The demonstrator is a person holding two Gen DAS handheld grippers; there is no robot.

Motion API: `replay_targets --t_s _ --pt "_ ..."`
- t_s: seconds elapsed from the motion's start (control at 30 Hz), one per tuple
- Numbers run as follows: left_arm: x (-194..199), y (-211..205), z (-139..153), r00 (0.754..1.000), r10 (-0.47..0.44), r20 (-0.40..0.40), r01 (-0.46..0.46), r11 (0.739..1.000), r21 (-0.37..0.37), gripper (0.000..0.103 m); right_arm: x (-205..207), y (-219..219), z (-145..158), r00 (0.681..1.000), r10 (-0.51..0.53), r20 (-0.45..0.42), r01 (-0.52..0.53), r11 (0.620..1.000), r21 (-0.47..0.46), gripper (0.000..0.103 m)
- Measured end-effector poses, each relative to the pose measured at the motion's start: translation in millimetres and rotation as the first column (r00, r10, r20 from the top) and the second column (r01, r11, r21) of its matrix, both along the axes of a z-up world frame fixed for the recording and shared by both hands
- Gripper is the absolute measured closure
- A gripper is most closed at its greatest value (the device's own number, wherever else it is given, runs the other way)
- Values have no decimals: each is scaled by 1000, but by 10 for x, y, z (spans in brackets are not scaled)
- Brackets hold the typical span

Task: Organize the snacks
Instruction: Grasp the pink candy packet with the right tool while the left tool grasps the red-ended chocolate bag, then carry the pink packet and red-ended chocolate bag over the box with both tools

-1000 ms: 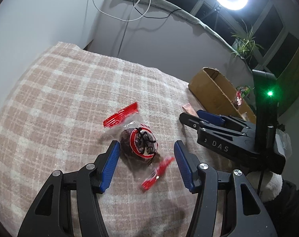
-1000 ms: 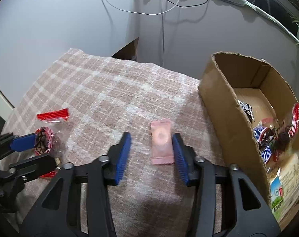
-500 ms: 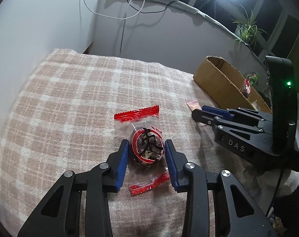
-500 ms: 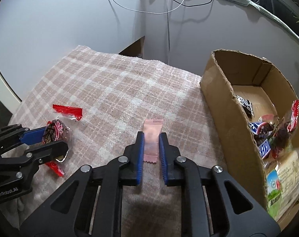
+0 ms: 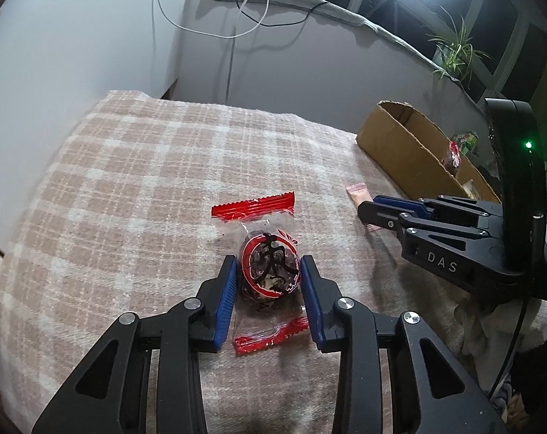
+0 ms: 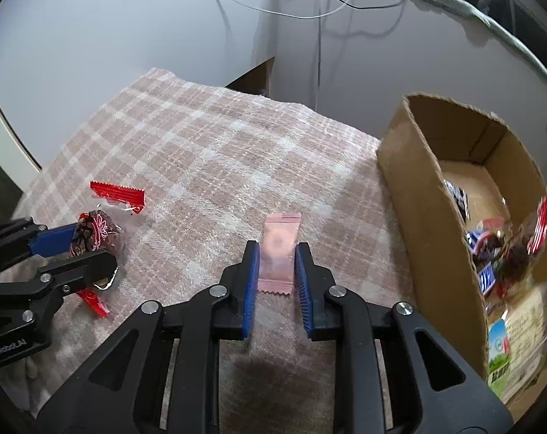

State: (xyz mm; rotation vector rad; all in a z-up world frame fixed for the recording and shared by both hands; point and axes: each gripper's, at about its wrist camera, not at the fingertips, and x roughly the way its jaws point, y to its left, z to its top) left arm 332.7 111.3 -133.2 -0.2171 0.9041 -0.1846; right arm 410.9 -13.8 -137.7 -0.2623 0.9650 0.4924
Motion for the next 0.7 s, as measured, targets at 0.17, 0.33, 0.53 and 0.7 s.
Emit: replay_targets --t_s 0.17,0.33,0.53,0.7 --pt "2 2 0 1000 1 1 -1 1000 -3 70 8 123 7 998 63 15 -62 996 -70 85" --pt "-23 8 32 1000 5 13 -4 1000 -4 70 -17 77 33 998 56 22 -55 998 -41 90" --pt "-83 26 100 999 16 31 -16 1000 -5 70 -71 -20 101 999 41 25 -41 999 12 97" --pt "-108 17 139 999 18 41 -19 1000 3 71 -111 -46 162 998 49 30 -50 998 38 98"
